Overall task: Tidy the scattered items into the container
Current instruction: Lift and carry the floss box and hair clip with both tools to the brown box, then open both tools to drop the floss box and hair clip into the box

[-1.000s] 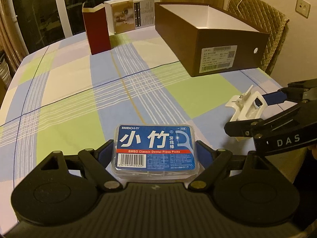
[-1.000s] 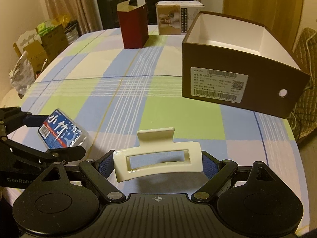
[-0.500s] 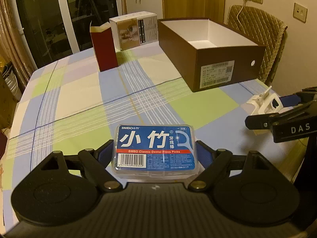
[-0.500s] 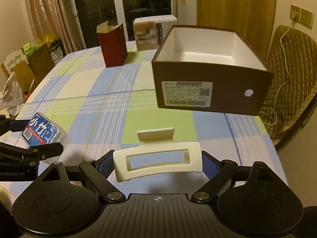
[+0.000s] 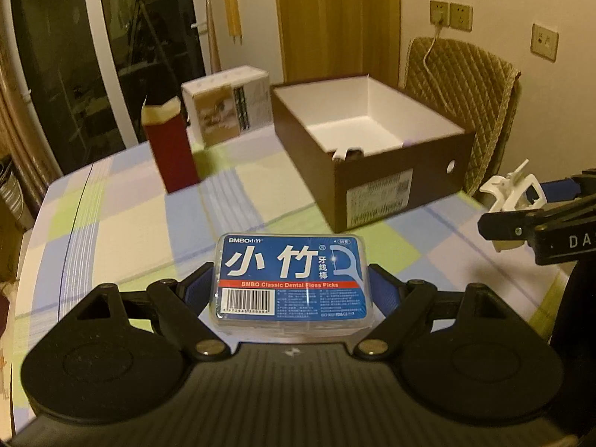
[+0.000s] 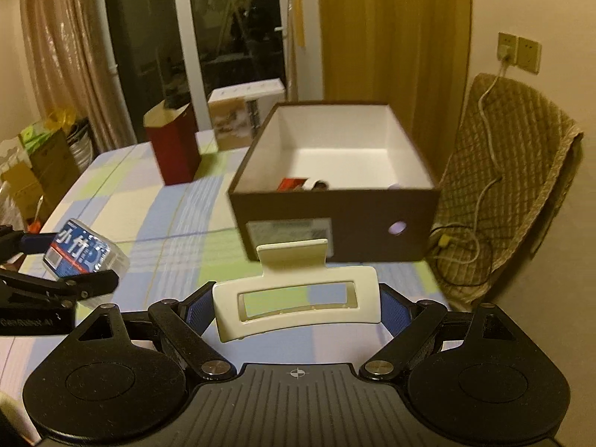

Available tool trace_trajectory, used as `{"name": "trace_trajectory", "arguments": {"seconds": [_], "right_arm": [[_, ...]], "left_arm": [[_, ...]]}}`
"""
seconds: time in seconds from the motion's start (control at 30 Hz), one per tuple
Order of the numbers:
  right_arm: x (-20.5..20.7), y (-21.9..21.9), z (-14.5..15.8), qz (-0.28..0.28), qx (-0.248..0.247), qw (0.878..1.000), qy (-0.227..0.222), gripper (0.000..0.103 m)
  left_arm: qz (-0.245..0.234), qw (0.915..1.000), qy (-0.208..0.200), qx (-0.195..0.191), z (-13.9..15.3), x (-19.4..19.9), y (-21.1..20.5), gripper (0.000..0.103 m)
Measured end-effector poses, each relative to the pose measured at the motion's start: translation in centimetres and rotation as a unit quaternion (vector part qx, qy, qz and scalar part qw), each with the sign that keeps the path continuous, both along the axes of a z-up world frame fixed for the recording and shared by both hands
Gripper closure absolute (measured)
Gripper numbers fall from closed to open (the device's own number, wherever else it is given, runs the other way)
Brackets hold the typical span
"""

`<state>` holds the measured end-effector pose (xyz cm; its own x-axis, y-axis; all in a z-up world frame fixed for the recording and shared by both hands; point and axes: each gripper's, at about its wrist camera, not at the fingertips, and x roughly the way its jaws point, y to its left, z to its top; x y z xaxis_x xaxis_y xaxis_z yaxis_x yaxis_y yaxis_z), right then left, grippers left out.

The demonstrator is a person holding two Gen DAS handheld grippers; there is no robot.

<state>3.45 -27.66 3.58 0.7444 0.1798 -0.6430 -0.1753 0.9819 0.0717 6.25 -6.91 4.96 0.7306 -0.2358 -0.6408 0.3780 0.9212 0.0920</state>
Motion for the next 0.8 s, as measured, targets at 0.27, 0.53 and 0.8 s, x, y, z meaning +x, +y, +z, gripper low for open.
{"name": "trace_trajectory", "arguments": {"seconds": [0.27,0.53,0.8], "right_arm": [[1.2,-2.4,1.9,-0.012,-0.002,1.000,-0.023,0.013],[3.8,-4.3,2.8,-0.013,-0.010,0.999,-0.037,0.013],[9.9,-5.4,4.1,-0.010,-0.016,0.998,-0.053,0.013]], "left_arm": [[-0.019,0.9997,-0.015,-0.007,2.0,2.1,-2.8,0.020],[-0.037,0.9990,-0.023,-0.010,2.8,4.0,-5.3,0.020],[-0.068,0.9967,-0.044,-0.010,3.4,7.8,-8.5,0.020]]}}
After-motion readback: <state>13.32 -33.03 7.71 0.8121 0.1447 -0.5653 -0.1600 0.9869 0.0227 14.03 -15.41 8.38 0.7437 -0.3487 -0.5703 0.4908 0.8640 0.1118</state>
